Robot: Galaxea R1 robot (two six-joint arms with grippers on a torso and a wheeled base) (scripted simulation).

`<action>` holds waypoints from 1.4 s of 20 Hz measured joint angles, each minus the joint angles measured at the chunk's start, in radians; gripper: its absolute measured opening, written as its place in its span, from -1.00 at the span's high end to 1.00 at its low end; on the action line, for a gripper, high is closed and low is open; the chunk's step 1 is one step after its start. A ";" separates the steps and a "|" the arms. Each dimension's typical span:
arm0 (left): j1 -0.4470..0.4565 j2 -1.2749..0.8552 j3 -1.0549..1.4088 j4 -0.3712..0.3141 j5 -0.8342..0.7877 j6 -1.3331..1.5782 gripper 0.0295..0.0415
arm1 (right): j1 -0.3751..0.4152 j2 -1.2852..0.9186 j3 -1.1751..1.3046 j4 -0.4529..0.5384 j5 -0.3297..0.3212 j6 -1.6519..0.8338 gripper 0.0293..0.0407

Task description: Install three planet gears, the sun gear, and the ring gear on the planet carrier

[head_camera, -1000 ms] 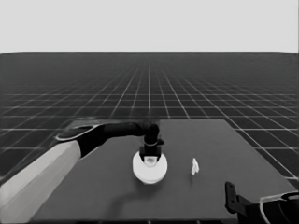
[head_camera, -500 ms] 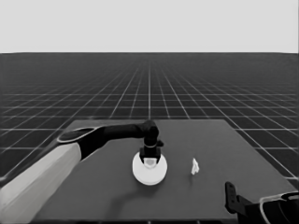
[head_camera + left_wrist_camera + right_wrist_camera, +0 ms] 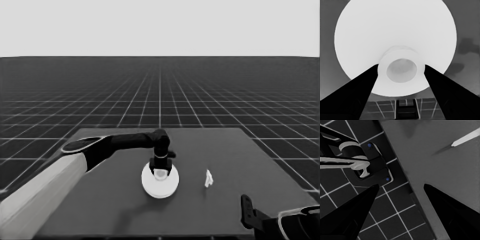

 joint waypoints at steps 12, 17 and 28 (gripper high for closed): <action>0.000 0.000 0.000 0.000 0.000 0.105 0.03 | 0.000 0.000 0.000 0.000 0.000 0.000 -0.61; 0.000 0.000 0.000 -0.001 0.001 0.148 0.03 | 0.000 0.000 0.000 0.000 0.000 0.000 -0.61; 0.000 -0.001 0.000 0.000 0.001 0.244 0.03 | 0.000 0.000 0.000 0.000 0.000 0.000 -0.61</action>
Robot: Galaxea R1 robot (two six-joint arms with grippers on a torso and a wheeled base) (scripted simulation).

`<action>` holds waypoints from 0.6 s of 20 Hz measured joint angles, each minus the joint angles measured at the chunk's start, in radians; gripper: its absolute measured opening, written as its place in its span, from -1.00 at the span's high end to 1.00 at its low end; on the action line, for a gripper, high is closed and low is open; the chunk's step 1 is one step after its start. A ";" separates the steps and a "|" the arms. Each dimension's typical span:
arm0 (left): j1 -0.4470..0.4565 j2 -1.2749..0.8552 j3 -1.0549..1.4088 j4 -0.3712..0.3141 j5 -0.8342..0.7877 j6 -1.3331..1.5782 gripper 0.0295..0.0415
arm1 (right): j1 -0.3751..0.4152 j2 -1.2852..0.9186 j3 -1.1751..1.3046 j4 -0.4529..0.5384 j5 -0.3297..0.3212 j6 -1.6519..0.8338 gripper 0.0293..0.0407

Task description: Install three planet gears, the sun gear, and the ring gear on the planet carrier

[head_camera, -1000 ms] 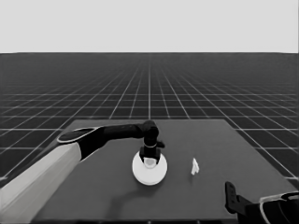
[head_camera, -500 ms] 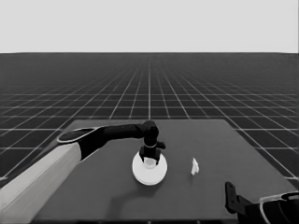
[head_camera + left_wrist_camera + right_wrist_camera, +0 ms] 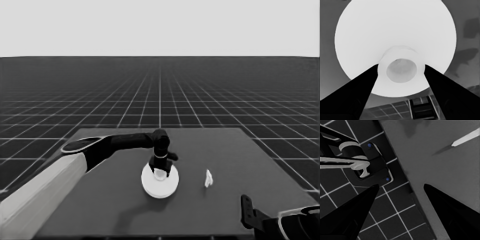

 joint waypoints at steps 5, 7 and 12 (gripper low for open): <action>0.000 0.001 0.000 0.000 0.000 0.044 0.03 | 0.000 0.000 0.000 0.000 0.000 0.000 -0.61; 0.000 0.000 0.000 0.000 0.000 0.061 0.03 | 0.000 0.000 0.000 0.000 0.000 0.000 -0.61; 0.001 -0.001 0.000 0.000 0.000 0.105 0.03 | 0.000 0.000 0.000 0.000 0.000 0.000 -0.61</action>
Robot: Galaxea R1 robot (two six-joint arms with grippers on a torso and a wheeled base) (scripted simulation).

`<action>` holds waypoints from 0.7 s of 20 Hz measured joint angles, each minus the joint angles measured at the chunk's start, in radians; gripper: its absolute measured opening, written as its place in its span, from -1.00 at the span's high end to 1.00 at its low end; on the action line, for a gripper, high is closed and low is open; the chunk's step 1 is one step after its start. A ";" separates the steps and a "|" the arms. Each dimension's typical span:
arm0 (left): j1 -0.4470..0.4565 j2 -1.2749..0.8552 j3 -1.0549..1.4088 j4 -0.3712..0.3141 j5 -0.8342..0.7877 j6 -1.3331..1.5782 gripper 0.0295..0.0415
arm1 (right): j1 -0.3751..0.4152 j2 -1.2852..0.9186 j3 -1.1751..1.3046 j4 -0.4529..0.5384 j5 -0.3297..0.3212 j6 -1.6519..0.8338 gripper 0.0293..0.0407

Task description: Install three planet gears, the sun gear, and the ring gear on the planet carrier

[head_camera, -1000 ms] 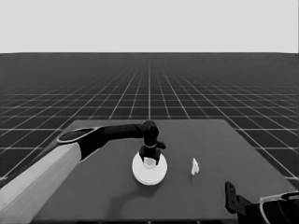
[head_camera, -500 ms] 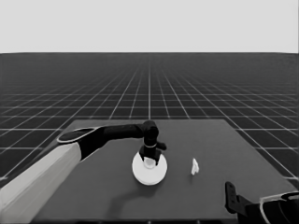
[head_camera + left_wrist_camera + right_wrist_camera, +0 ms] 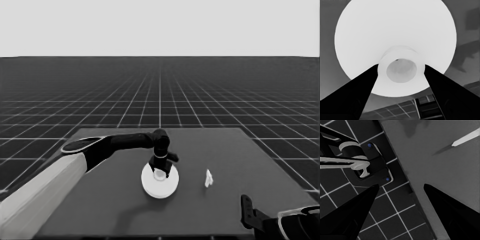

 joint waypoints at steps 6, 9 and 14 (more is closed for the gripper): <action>0.001 0.000 0.000 0.000 0.000 0.052 0.03 | 0.000 0.000 0.000 0.000 0.000 0.000 -0.61; 0.004 0.001 0.000 -0.001 -0.001 0.063 -0.47 | 0.000 0.000 0.000 0.000 0.000 0.000 -0.61; 0.004 0.001 0.000 -0.001 -0.001 0.065 -0.49 | 0.000 0.000 0.000 0.000 0.000 0.000 -0.61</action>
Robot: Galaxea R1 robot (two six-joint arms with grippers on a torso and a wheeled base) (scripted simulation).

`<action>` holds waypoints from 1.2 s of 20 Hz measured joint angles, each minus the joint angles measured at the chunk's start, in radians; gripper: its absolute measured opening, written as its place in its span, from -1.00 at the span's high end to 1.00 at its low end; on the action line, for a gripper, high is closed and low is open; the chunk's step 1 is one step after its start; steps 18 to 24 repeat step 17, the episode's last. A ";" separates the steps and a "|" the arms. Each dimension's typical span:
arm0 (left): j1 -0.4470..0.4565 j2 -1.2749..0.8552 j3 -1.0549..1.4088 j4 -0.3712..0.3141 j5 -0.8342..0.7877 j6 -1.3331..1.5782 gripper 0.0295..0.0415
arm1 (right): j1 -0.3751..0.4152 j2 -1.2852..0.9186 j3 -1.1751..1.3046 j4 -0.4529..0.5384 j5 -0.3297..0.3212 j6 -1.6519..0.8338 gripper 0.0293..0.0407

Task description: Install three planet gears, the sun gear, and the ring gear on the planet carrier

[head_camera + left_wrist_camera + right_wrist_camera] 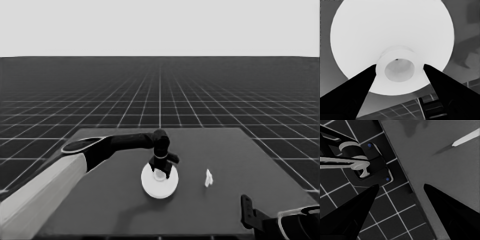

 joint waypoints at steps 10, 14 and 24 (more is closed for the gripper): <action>-0.108 -0.012 0.052 -0.091 0.027 -0.548 -0.49 | 0.000 0.000 0.000 0.000 0.000 0.000 -0.61; -0.291 -0.680 0.846 0.015 -0.534 0.408 -0.98 | 0.422 0.394 -0.374 0.492 -0.307 0.677 -0.74; -0.396 -1.211 1.238 0.061 -0.774 1.010 -0.55 | 0.465 0.576 -0.721 0.599 -0.348 0.830 -0.63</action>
